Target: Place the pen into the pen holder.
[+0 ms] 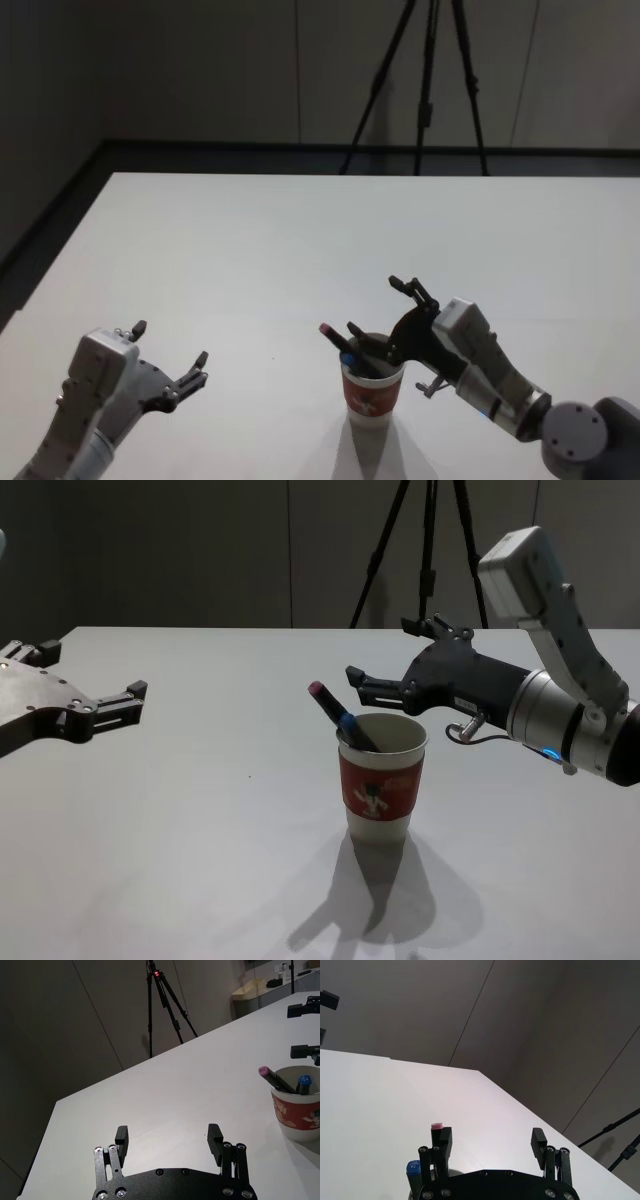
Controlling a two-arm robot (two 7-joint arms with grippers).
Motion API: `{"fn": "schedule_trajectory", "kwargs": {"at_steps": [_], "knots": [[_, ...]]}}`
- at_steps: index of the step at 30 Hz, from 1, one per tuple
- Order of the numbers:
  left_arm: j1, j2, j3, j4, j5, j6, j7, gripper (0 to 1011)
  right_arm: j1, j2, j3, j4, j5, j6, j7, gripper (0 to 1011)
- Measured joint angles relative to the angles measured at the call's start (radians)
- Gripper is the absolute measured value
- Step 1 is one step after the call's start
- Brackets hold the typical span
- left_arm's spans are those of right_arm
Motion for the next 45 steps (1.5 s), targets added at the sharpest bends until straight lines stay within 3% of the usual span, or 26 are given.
{"fn": "schedule_trajectory", "kwargs": {"at_steps": [25,45], "knots": [[0.0,0.0,0.0,0.0,0.0,0.0,0.0,1002,-0.19,0.109,0.068,-0.386,0.075,0.176,-0.051,1001],[0.0,0.0,0.0,0.0,0.0,0.0,0.0,1001,-0.323,0.164,0.136,-0.603,0.041,0.331,-0.202,1001]]}}
